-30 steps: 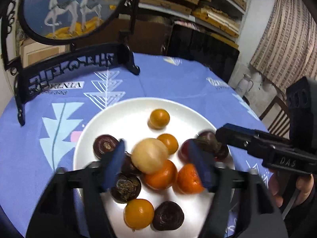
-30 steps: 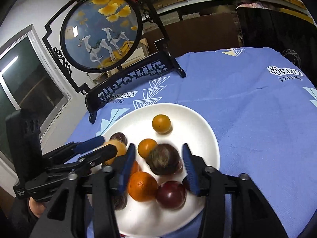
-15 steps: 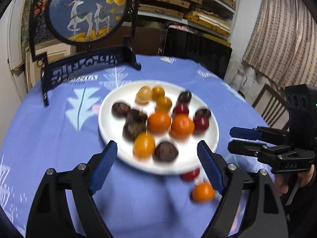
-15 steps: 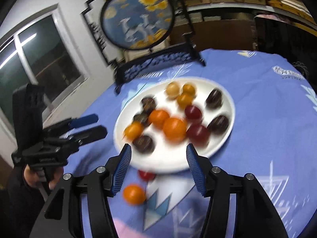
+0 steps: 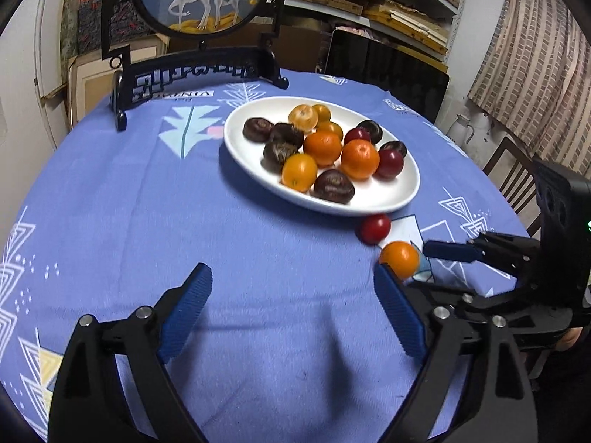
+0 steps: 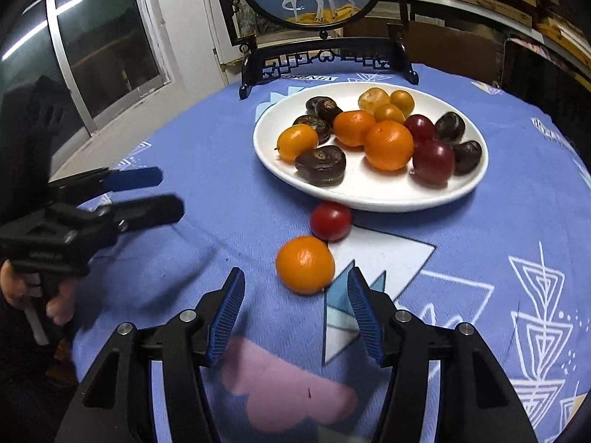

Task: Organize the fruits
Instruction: 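Move the right tool toward the mandarin beside the red cherry tomato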

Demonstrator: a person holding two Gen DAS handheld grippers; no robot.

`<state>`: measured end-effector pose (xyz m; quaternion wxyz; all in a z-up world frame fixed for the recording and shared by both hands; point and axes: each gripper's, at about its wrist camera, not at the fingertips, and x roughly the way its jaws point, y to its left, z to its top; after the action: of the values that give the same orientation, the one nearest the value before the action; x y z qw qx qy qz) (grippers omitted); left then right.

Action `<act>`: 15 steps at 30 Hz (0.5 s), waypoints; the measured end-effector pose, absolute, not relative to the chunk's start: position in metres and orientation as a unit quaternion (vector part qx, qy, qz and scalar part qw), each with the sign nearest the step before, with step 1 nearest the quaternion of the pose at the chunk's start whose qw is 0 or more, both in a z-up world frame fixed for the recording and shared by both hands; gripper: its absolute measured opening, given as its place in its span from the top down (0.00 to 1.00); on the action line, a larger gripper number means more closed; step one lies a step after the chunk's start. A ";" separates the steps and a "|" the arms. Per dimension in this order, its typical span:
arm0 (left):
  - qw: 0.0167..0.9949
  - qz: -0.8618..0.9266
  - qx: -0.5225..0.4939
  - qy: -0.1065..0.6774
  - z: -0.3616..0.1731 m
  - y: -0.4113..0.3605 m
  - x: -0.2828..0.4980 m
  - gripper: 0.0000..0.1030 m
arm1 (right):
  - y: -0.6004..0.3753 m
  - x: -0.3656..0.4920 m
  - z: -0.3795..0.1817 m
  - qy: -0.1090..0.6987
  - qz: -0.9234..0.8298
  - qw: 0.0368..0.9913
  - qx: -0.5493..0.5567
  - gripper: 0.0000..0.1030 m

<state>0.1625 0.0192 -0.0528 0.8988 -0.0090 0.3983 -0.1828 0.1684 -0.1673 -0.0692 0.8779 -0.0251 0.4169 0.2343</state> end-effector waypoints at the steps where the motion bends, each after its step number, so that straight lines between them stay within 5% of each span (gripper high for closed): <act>1: 0.898 -0.183 -0.009 0.400 -0.054 0.020 0.162 0.16 | -0.166 0.171 -0.069 0.418 0.233 0.878 -0.024 0.44; 15: 0.894 -0.172 -0.012 0.413 -0.063 0.019 0.160 0.14 | -0.165 0.180 -0.074 0.422 0.217 0.880 -0.022 0.44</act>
<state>0.1596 0.0189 -0.0631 0.8944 -0.0124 0.4128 -0.1719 0.1803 -0.1647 -0.0738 0.8799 -0.0220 0.4221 0.2171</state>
